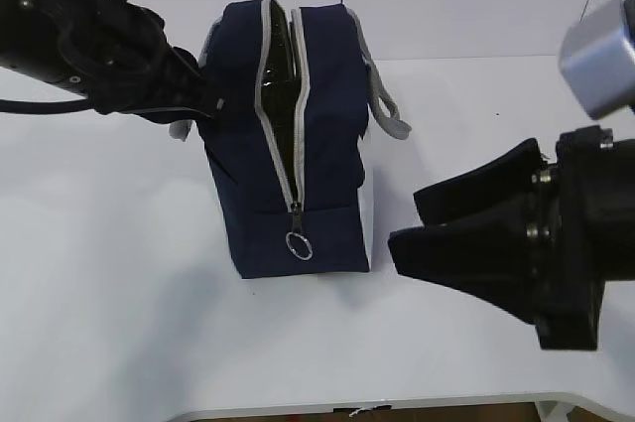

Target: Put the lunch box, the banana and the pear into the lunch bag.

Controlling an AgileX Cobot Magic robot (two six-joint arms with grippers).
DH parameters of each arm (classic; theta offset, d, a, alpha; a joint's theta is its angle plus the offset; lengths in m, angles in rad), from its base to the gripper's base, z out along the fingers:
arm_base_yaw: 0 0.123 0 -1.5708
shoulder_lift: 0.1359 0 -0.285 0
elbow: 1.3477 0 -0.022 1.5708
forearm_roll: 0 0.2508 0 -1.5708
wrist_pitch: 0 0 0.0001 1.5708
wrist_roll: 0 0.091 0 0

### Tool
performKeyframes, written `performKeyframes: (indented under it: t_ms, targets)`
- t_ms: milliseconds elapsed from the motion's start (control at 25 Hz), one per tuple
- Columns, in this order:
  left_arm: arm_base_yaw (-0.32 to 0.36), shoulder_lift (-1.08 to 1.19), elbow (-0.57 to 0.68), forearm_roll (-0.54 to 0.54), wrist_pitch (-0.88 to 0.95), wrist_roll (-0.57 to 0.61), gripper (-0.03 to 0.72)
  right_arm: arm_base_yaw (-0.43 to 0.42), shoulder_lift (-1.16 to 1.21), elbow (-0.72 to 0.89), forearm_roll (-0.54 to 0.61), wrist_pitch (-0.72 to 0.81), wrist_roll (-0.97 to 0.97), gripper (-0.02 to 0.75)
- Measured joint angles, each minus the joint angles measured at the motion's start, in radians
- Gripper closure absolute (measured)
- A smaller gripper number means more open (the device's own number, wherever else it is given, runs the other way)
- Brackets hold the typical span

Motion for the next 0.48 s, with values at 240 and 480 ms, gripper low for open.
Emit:
performKeyframes:
  t_ms: [240,480]
  targets:
    - [0.000,0.000,0.000,0.000,0.000,0.000,0.699,0.000,0.014,0.031,0.142,0.010,-0.348,0.305]
    - [0.000,0.000,0.000,0.000,-0.002,0.000,0.700,0.000,0.163,0.031,0.166,0.074,-0.536,0.305]
